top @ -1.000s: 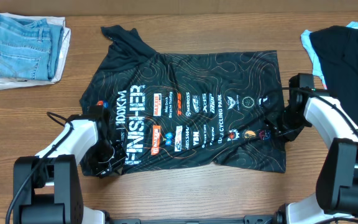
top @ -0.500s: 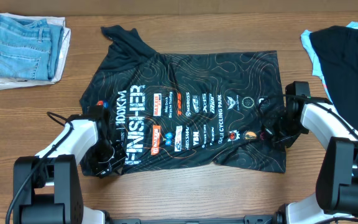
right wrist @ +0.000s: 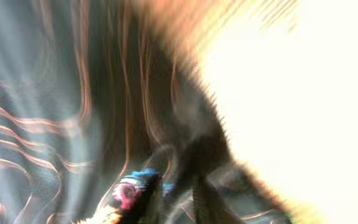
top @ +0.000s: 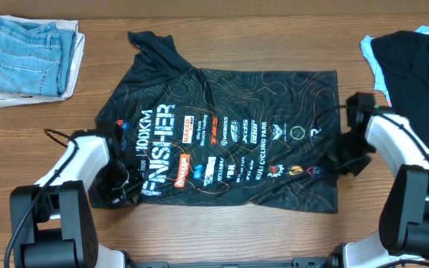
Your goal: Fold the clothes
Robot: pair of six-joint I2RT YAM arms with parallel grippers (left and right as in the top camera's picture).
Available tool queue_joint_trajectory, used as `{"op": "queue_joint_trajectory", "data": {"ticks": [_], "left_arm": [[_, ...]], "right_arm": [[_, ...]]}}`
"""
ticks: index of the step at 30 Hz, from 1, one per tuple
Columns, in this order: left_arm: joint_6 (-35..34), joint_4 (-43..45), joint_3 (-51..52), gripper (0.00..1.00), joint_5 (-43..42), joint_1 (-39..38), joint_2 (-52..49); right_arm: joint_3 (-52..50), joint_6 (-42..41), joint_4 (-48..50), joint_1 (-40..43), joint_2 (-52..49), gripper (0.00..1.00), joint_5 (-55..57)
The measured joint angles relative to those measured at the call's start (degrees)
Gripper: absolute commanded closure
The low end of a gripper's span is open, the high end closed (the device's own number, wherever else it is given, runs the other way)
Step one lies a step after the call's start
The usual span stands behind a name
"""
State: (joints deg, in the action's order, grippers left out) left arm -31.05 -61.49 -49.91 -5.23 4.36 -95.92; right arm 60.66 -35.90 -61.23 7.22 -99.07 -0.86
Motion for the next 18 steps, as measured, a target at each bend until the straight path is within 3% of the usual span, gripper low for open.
{"op": "queue_joint_trajectory", "data": {"ticks": [7, 8, 11, 13, 14, 18], "left_arm": [[1.5, -3.9, -7.4, 0.79, 1.6, 0.2, 0.0], [1.5, -4.1, -7.8, 0.73, 1.7, 0.2, 0.0], [2.7, -5.0, -8.2, 0.41, 2.0, 0.2, 0.0], [3.1, -5.9, -8.2, 0.07, 2.2, 0.2, 0.0], [3.4, -6.1, -8.2, 0.00, 2.3, 0.2, 0.0], [4.3, -6.2, -8.2, 0.00, 2.3, 0.2, 0.0]], "right_arm": [[6.3, 1.6, -9.5, 0.7, 0.0, 0.16, 1.1], [6.3, 2.1, -10.9, 0.7, 0.0, 0.17, 0.8], [6.3, 3.8, -13.8, 0.7, 0.0, 0.20, -0.2], [6.3, 4.7, -15.4, 0.7, 0.0, 0.20, -1.7], [6.3, 5.2, -15.8, 0.7, 0.0, 0.20, -2.3], [6.3, 6.6, -15.6, 0.7, 0.0, 0.22, -4.3]]}}
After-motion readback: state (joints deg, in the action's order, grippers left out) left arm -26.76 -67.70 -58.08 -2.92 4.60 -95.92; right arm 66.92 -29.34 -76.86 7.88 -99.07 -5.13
